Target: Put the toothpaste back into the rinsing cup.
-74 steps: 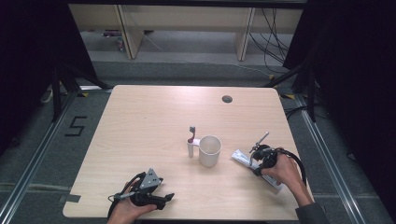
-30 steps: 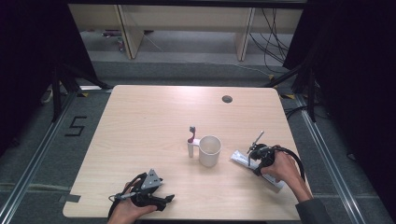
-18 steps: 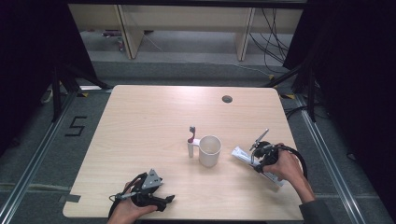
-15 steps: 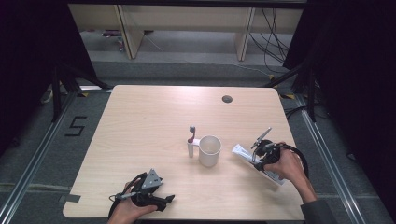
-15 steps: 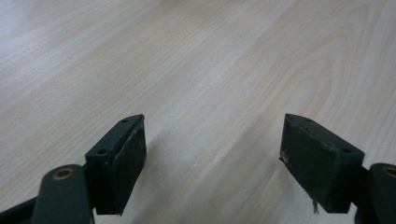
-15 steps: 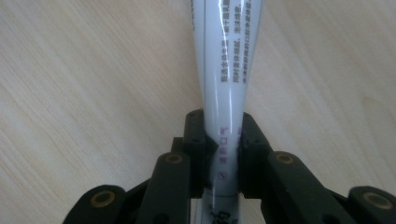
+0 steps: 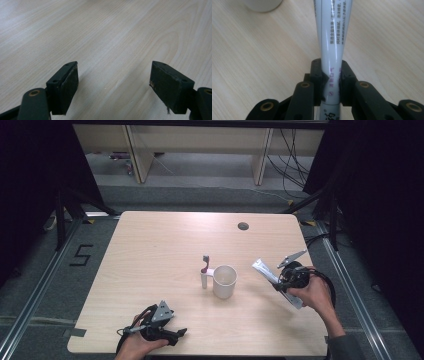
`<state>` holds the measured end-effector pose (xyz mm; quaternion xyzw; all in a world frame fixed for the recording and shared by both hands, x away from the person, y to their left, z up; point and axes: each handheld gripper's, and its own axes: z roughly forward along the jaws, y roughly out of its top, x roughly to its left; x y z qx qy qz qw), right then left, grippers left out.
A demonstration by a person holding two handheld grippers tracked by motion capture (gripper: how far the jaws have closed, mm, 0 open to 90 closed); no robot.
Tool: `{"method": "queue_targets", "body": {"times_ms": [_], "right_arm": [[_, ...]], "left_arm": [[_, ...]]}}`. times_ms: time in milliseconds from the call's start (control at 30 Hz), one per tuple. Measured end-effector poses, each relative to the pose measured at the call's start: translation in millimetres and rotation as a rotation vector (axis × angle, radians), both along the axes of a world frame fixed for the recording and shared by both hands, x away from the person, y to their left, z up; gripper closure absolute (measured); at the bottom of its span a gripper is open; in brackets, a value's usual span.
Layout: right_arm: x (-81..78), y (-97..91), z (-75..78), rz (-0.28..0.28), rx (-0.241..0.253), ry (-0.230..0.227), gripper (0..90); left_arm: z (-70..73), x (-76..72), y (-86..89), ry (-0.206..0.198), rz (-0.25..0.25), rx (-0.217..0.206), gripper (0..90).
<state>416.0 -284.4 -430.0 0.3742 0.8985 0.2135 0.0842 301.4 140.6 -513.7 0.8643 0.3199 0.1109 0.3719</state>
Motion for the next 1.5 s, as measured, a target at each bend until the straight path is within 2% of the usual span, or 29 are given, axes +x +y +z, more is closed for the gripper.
{"method": "queue_targets", "body": {"times_ms": [33,67,100,200,233,267,300,333,433,467,533,567,600,633,667,733,767,800,867,900,933,967,1033,1067,1100,1200,1333,1433,1500], "right_arm": [[1.0,-0.1,0.8,-0.034,-0.004,-0.012,77.2],[0.2,0.1,2.6,-0.038,0.023,-0.014,77.2],[0.1,-0.9,4.3,-0.031,0.034,-0.011,77.2],[4.1,-4.7,6.5,-0.016,0.051,-0.065,77.2],[3.4,-3.9,7.4,-0.036,0.057,-0.067,77.2],[1.6,-1.9,8.6,-0.070,0.075,-0.039,77.1],[2.7,-2.8,9.1,-0.057,0.079,-0.050,77.2],[4.0,-4.6,7.8,-0.033,0.084,-0.085,77.2],[4.5,-2.9,8.5,-0.052,0.106,-0.093,77.2],[6.2,-3.3,8.5,-0.036,0.113,-0.104,77.2],[8.0,-1.9,5.5,-0.048,0.155,-0.174,77.2],[7.6,-2.5,8.9,-0.048,0.146,-0.149,77.2],[8.7,-1.6,9.2,-0.046,0.158,-0.181,77.2],[8.6,0.2,9.1,-0.051,0.178,-0.191,77.2],[8.5,1.7,11.2,-0.057,0.192,-0.169,77.2],[10.2,2.4,12.5,-0.040,0.189,-0.200,77.2],[10.1,4.5,13.1,-0.040,0.202,-0.195,77.2],[8.3,7.5,15.1,-0.076,0.225,-0.182,77.3],[11.5,12.5,15.2,-0.062,0.265,-0.244,77.3],[10.9,13.3,17.7,-0.066,0.260,-0.224,77.3],[11.9,17.5,18.7,-0.054,0.282,-0.245,77.3],[12.0,18.8,21.0,-0.050,0.288,-0.231,77.2],[13.4,24.6,22.1,-0.051,0.327,-0.257,77.3],[16.1,25.9,22.9,-0.024,0.334,-0.282,77.3],[14.6,30.1,24.1,-0.053,0.360,-0.282,77.3],[16.1,39.8,28.6,-0.053,0.422,-0.320,77.3],[19.2,49.7,33.9,-0.013,0.439,-0.334,77.3],[19.5,57.7,35.9,-0.027,0.456,-0.317,77.4],[21.6,60.7,37.0,-0.007,0.441,-0.345,77.4]], "left_arm": [[-0.2,0.0,0.0,0.001,0.001,-0.001,22.8],[-0.2,0.6,0.3,0.000,0.004,0.006,22.8],[0.0,0.9,0.2,-0.001,0.000,0.001,22.8],[0.3,0.4,0.8,-0.005,0.003,0.006,22.9],[0.3,0.4,0.8,-0.001,0.001,0.000,22.9],[0.5,1.2,1.4,-0.004,0.002,0.012,22.9],[0.5,1.7,1.6,-0.004,0.002,0.015,22.9],[0.6,1.1,1.3,-0.004,0.003,0.011,22.9],[0.0,0.4,0.4,0.000,0.004,0.000,23.3],[0.4,1.0,0.9,-0.002,0.000,0.006,23.4],[0.7,0.5,1.0,-0.002,-0.001,0.000,23.3],[0.7,0.6,1.5,-0.006,0.000,0.007,23.3],[0.7,0.8,1.5,-0.006,0.000,0.007,23.3],[0.7,0.9,1.3,-0.003,-0.001,0.001,23.3],[1.0,1.4,1.8,-0.008,0.001,0.012,23.3],[1.0,0.6,1.3,-0.007,0.000,0.006,23.3],[0.9,0.4,1.0,-0.006,-0.001,0.001,23.4],[0.9,0.8,1.3,-0.007,-0.001,0.005,23.3],[1.0,0.9,1.1,-0.005,0.000,0.000,23.3],[1.1,0.3,1.2,-0.004,-0.003,-0.002,23.3],[1.1,0.2,1.2,-0.004,-0.004,-0.003,23.3],[1.3,0.5,1.3,-0.006,-0.004,0.000,23.3],[1.4,0.9,1.2,-0.009,0.005,-0.001,23.3],[1.7,0.4,1.3,-0.007,-0.002,-0.001,23.3],[1.6,0.2,1.4,-0.009,-0.005,0.001,23.4],[1.7,1.0,1.8,-0.011,0.004,0.004,23.3],[1.8,0.4,1.6,-0.010,0.000,-0.004,23.3],[2.1,0.1,1.6,-0.013,-0.001,0.000,23.3],[2.2,0.1,1.8,-0.011,-0.006,0.000,23.3]]}}
